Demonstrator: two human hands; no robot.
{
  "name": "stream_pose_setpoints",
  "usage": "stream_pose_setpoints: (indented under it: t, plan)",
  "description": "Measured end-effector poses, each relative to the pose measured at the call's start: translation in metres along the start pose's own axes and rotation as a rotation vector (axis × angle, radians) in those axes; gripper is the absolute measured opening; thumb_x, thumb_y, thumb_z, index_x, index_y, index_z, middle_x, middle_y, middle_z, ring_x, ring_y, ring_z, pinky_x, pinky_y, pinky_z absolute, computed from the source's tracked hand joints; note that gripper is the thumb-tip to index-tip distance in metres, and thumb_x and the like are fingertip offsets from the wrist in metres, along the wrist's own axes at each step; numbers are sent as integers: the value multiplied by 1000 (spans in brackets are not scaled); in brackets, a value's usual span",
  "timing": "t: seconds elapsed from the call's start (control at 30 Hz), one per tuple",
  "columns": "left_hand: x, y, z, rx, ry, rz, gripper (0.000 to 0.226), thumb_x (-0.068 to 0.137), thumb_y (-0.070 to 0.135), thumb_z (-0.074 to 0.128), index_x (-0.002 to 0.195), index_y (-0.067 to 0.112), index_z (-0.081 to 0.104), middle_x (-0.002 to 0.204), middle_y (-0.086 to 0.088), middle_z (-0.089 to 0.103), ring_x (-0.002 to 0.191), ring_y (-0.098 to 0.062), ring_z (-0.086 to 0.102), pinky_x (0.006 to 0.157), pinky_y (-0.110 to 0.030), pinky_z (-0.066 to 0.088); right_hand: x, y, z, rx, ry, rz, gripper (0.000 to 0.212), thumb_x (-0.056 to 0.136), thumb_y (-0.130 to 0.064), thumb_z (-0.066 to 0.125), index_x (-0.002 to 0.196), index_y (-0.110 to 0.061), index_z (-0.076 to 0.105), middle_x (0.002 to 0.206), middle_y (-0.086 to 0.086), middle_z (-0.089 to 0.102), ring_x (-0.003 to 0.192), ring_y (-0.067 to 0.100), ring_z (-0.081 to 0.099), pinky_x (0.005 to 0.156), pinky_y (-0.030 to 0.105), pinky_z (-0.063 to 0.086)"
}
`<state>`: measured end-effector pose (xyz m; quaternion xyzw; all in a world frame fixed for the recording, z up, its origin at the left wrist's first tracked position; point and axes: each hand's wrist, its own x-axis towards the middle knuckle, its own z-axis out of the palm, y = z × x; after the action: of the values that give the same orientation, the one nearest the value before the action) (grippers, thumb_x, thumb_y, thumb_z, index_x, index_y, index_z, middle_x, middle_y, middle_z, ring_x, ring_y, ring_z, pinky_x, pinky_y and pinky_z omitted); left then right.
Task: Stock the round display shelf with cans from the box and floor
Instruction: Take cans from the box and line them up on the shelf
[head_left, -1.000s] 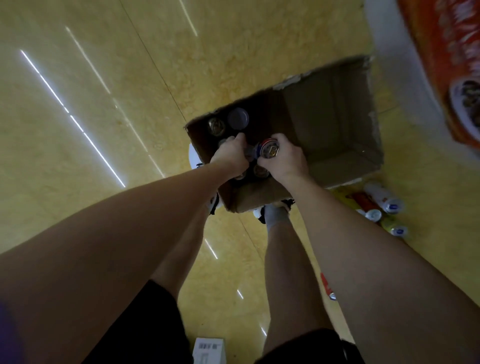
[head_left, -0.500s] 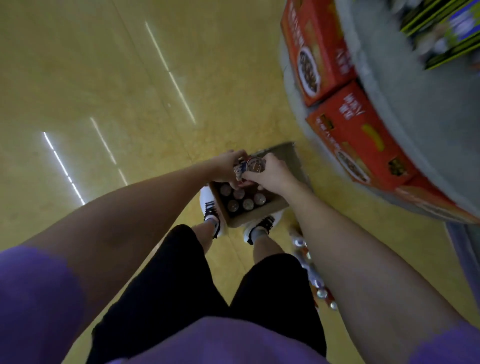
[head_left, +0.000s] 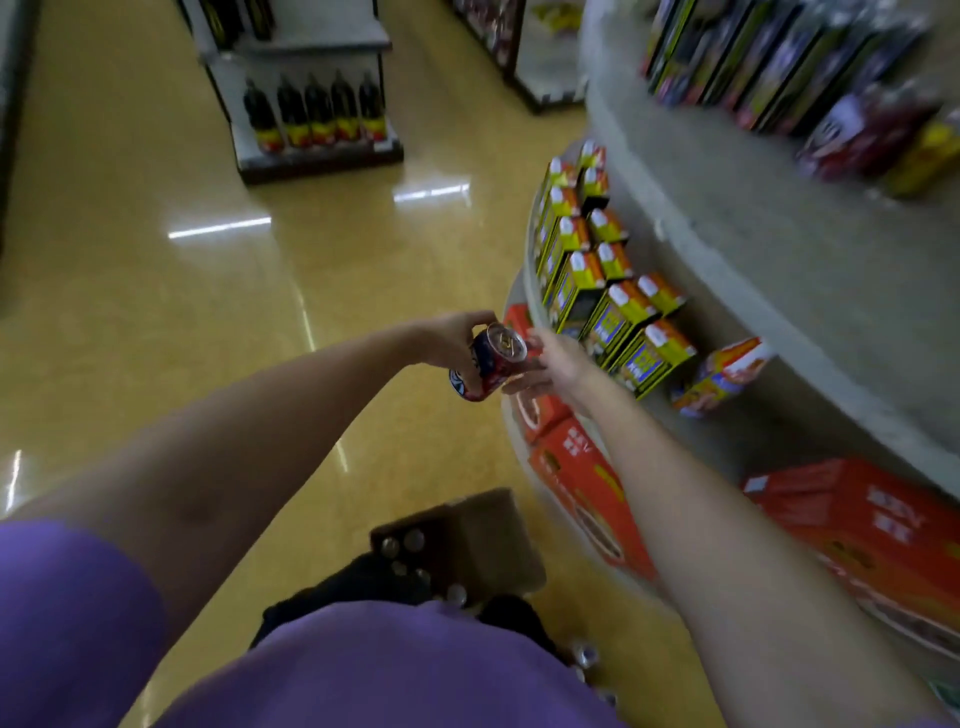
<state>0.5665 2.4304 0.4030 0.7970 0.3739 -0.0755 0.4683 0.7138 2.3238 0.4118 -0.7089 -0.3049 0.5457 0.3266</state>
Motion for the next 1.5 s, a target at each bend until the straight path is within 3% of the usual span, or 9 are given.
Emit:
stream_pose_setpoints:
  t: [0.17, 0.3, 0.53, 0.7, 0.87, 1.03, 1.2, 1.33, 1.5]
  plan:
    - [-18, 43, -44, -132, 120, 119, 75, 55, 2, 91, 116, 18, 52, 116, -2, 61, 102, -22, 62, 80, -38, 58, -9, -41, -18, -99, 126, -133, 23, 97, 0, 39, 109, 1, 59, 87, 13, 70, 68, 26, 67, 66, 36, 55]
    - [-17, 65, -80, -185, 159, 160, 75, 53, 2, 92, 115, 17, 54, 111, -1, 64, 98, -20, 63, 81, -40, 59, -14, -68, -28, -218, 131, -207, 30, 85, 3, 64, 114, 2, 59, 93, 14, 70, 81, 24, 63, 73, 36, 53]
    - [13, 85, -145, -264, 131, 313, 61, 53, 3, 92, 100, 21, 58, 100, -4, 70, 92, -20, 68, 80, -41, 60, -6, -123, -12, -210, 308, -342, 65, 67, -36, 89, 122, -25, 58, 106, -10, 71, 97, 7, 66, 81, 30, 54]
    - [31, 89, -196, -273, 4, 435, 38, 68, 19, 89, 93, 24, 61, 97, -3, 70, 92, -20, 69, 82, -38, 60, 16, -163, 27, -111, 667, -394, 57, 57, -47, 89, 107, -30, 66, 98, -8, 74, 92, 9, 69, 82, 36, 57]
    - [38, 90, -244, -253, -152, 486, 41, 81, 33, 79, 113, 9, 67, 107, -12, 73, 97, -25, 70, 81, -38, 60, 49, -181, 37, -11, 834, -337, 73, 38, -55, 90, 103, -30, 68, 93, -8, 75, 87, 13, 71, 79, 43, 59]
    - [32, 114, -268, -130, -152, 526, 48, 73, 28, 86, 108, 1, 67, 102, -17, 72, 94, -31, 71, 82, -45, 60, 32, -210, 54, 112, 920, -323, 66, 56, -26, 95, 113, -17, 64, 104, -3, 73, 94, 15, 70, 76, 34, 58]
    - [45, 145, -254, -110, -156, 593, 72, 60, 38, 93, 116, 5, 62, 106, -12, 68, 97, -27, 68, 80, -46, 60, 17, -210, 34, 118, 1012, -291, 75, 58, -37, 92, 123, -19, 59, 115, -4, 69, 103, 15, 64, 87, 37, 55]
    - [63, 172, -231, -45, -213, 640, 59, 61, 46, 90, 99, 7, 69, 92, -9, 73, 89, -22, 70, 79, -44, 59, 11, -194, -2, 138, 1067, -261, 86, 43, -46, 94, 119, -23, 60, 112, -5, 70, 105, 17, 65, 91, 45, 55]
    - [95, 212, -207, -110, -246, 621, 57, 68, 33, 89, 111, 6, 64, 104, -9, 69, 95, -21, 65, 75, -35, 57, 5, -190, -41, 222, 1177, -209, 65, 60, -15, 92, 111, -21, 52, 113, 0, 66, 106, 21, 62, 92, 42, 51]
